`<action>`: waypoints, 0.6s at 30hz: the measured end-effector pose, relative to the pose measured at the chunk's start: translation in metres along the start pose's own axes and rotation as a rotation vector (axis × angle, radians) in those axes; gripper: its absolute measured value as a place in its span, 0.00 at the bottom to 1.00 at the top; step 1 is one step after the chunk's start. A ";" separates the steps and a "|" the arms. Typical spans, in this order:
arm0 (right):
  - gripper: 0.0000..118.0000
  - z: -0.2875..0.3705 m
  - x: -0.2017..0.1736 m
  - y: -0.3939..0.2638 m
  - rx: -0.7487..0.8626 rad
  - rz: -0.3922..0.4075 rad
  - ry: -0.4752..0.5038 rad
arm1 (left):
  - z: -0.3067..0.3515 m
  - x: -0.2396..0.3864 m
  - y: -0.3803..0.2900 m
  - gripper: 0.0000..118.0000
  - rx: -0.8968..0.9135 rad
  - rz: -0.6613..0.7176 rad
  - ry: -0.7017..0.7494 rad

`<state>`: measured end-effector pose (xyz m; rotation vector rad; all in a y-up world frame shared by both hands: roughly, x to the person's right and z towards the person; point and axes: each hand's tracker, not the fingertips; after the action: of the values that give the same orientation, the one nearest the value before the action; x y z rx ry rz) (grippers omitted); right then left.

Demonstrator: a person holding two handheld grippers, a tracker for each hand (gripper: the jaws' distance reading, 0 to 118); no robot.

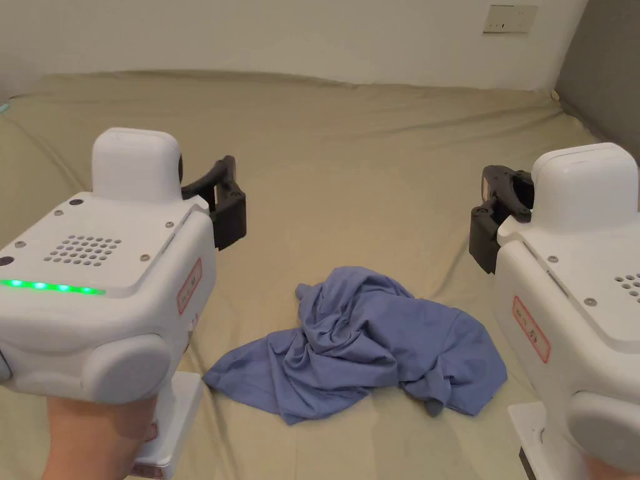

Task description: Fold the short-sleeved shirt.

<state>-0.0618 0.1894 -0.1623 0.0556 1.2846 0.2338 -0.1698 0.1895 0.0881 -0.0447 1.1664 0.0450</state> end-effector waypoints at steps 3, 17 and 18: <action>0.00 0.004 -0.015 0.008 0.027 0.009 -0.004 | 0.017 0.007 0.010 0.04 0.061 -0.039 0.026; 0.00 0.023 -0.030 0.015 0.096 0.059 -0.026 | 0.022 0.032 0.003 0.00 0.090 -0.126 0.054; 0.00 0.023 -0.029 0.014 0.094 0.061 -0.029 | 0.020 0.032 0.002 0.00 0.086 -0.125 0.054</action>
<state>-0.0493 0.1988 -0.1262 0.1785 1.2658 0.2240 -0.1386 0.1936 0.0666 -0.0431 1.2157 -0.1179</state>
